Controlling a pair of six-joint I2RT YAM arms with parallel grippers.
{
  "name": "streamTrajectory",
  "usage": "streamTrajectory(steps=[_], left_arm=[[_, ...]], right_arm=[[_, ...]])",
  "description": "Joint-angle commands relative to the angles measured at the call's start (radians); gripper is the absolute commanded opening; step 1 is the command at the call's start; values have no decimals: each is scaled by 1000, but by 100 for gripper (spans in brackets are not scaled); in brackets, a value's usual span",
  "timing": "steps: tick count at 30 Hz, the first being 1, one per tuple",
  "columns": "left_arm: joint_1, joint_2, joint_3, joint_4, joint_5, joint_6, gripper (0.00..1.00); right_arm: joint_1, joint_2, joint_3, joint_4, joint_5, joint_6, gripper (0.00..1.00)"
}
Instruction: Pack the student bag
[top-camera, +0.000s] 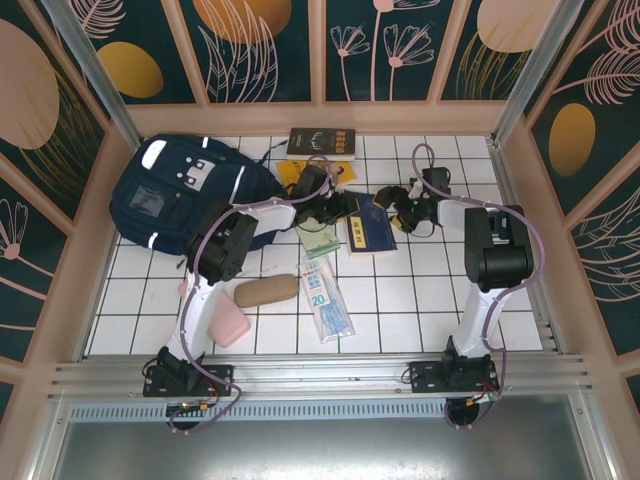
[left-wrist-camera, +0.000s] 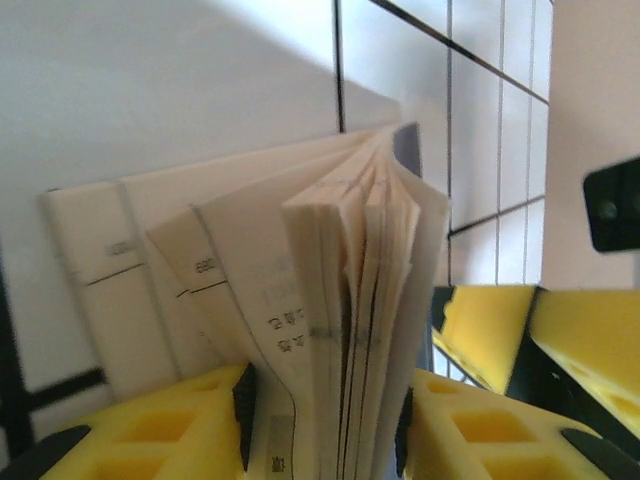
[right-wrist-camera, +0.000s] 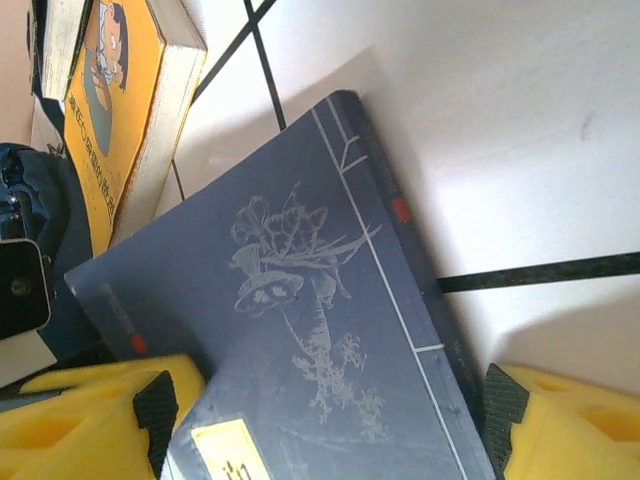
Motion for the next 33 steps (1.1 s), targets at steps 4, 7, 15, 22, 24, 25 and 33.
streamTrajectory(steps=[4,7,15,22,24,25,33], left_arm=[[-26,-115,-69,147,107,-54,54],[-25,-119,-65,133,99,-51,57],[-25,-121,-83,237,127,-100,64],[-25,-131,-144,473,157,-245,64],[-25,-121,-147,489,156,-264,64],[-25,-115,-157,513,159,-282,64],[-28,-110,-198,626,173,-361,65]], right_arm=[[5,26,-38,-40,-46,19,81],[3,33,-38,-39,-50,23,81],[-1,37,-37,-41,-63,19,81],[0,38,-38,-35,-72,25,80],[0,36,-40,-33,-74,29,80],[-1,35,-42,-28,-78,33,80],[-3,32,-51,-3,-104,54,80]])
